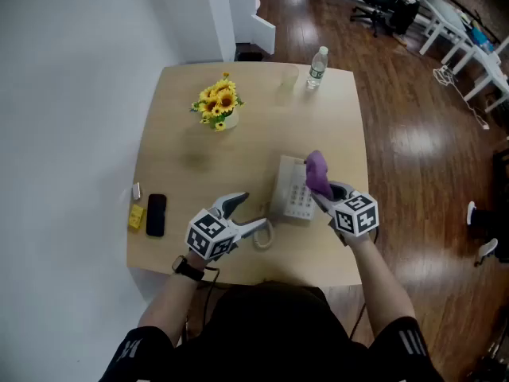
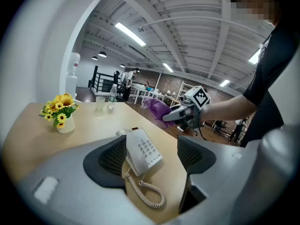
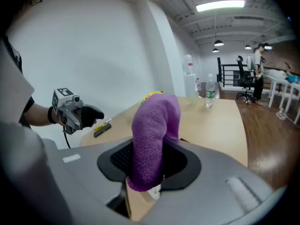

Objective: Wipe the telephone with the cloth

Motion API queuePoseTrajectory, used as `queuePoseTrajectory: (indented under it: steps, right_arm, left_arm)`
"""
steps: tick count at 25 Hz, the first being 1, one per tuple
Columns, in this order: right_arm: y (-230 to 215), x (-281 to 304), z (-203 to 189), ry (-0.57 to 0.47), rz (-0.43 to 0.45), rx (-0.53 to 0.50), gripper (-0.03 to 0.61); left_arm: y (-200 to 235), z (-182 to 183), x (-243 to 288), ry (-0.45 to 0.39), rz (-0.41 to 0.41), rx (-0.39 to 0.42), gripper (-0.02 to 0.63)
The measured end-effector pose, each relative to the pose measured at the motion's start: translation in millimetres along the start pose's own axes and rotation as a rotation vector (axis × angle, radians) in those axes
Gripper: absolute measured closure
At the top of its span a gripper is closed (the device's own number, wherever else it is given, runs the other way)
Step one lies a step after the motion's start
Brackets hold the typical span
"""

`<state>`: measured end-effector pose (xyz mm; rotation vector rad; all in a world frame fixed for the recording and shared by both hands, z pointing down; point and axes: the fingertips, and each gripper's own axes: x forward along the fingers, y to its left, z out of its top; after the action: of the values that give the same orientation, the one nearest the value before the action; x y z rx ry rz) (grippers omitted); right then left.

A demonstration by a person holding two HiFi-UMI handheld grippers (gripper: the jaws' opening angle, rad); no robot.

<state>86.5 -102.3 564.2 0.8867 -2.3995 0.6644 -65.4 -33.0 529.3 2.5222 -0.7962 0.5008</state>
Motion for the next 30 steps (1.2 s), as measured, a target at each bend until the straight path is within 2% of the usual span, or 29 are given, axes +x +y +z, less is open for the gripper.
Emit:
queuePoseTrajectory:
  steps: [5,13,18,24,30]
  right_arm:
    - [-23,55,14,0.123,0.003,-0.163,0.437]
    - [-37,144,19,0.312,0.041,-0.363,0.439]
    - [-40,170,5,0.428,0.05,-0.421,0.439]
    - [-16,165,-7,0.419,0.077,-0.45,0.439]
    - [22,150,-39,0.407,0.083,-0.512,0.44]
  left_arm:
    - [9,-1,13,0.011,0.002,0.001,0.278]
    - [16,-15,13,0.052,0.022,-0.035,0.278]
    - [19,-25,7,0.055,0.04,-0.062,0.278]
    - [23,-32,5,0.055,0.046,-0.08,0.278]
    - [27,-30,9,0.047,0.04,-0.082,0.279]
